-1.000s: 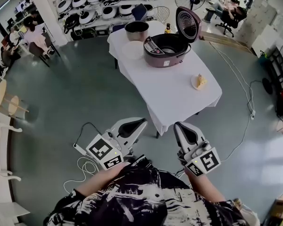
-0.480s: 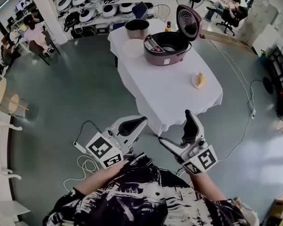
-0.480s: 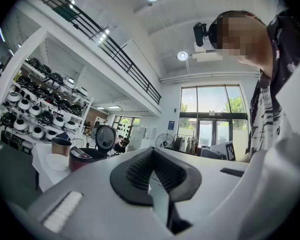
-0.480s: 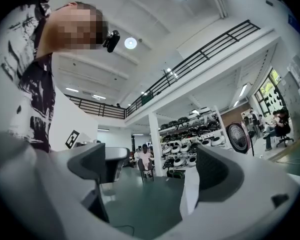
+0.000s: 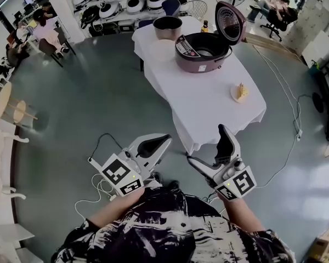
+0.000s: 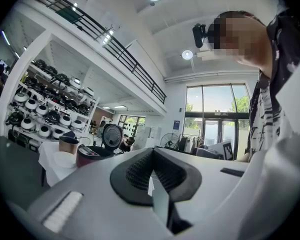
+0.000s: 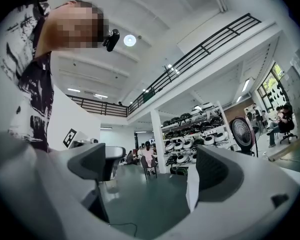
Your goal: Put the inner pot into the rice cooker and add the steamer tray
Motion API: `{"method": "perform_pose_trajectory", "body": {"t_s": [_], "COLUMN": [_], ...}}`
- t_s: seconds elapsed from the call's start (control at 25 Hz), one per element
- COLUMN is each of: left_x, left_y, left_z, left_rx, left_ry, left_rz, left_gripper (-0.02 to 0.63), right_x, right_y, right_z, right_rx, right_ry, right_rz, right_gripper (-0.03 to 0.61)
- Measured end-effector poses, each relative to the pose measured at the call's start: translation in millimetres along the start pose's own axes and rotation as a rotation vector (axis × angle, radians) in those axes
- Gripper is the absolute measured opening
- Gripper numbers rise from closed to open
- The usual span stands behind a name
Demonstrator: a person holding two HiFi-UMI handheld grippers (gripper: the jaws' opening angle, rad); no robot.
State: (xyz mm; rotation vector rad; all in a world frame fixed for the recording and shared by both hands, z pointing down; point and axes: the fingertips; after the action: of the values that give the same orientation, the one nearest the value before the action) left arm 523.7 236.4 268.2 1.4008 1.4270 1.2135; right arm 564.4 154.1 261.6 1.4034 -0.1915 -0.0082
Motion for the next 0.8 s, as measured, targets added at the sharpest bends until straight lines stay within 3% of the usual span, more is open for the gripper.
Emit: {"method": "perform_pose_trajectory", "body": {"t_s": [0.36, 0.8], "left_x": [35, 79], "left_y": [-1, -39], "left_z": [-65, -219], "left_rx": [0.033, 0.044], "left_ry": [-0.057, 0.000], "left_rz": [0.020, 0.043], "left_gripper": [0.005, 0.005], "right_x": [-71, -232], "right_y": [19, 43], "right_z": [-9, -22], "right_rx": [0.013, 0.058], "right_ry": [-0.034, 0.003], "right_rz": [-0.027, -0.045], "right_gripper": [0.517, 0.516]}}
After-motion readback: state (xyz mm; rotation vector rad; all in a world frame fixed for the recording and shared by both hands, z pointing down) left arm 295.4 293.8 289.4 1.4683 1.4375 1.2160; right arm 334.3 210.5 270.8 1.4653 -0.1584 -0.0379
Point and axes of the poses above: the fingertips, and each gripper's own axes: x backward along the fingers, z to its right, y out of its underside, and after that the axes turned 13 degrees about y, right-handed
